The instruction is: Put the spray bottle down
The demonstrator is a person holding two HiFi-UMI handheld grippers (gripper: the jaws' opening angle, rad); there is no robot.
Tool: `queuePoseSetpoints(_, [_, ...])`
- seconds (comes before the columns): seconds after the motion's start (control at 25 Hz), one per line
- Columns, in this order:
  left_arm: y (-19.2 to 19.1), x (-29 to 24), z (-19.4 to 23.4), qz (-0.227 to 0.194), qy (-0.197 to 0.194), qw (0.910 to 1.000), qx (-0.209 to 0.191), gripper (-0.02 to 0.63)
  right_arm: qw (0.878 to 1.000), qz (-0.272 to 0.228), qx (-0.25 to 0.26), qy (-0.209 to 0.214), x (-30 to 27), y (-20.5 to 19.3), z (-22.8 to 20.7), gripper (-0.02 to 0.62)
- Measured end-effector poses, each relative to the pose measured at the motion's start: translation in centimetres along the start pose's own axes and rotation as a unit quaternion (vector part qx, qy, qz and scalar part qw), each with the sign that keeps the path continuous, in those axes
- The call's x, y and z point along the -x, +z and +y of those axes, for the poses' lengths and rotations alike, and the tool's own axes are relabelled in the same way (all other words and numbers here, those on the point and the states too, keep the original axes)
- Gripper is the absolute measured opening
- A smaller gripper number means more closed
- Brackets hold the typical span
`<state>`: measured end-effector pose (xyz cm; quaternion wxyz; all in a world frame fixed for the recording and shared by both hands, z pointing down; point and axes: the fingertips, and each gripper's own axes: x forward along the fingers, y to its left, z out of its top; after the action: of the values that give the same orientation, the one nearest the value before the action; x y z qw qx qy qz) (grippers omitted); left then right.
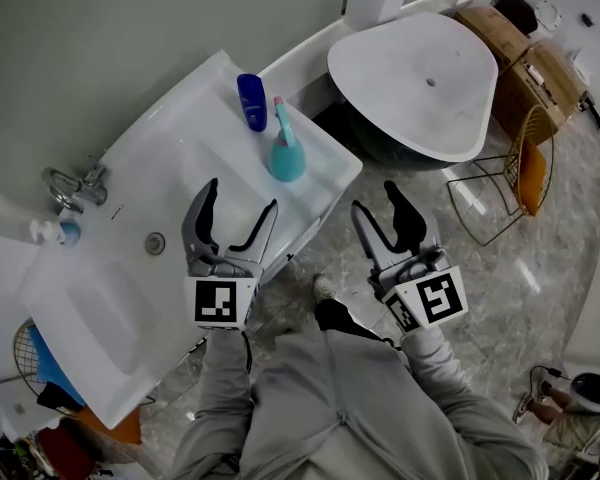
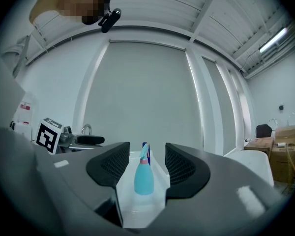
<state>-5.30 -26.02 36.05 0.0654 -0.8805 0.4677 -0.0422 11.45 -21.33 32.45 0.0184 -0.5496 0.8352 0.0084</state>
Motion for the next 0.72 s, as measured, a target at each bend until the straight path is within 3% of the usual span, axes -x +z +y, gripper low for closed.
queuePoseSetpoints(0.72, [3.5, 10.3, -1.8, -0.028, 0.022, 0.9993, -0.009, 0.408, 1.0, -0.023, 0.016, 0.014, 6.1, 2.0, 6.3, 0.225])
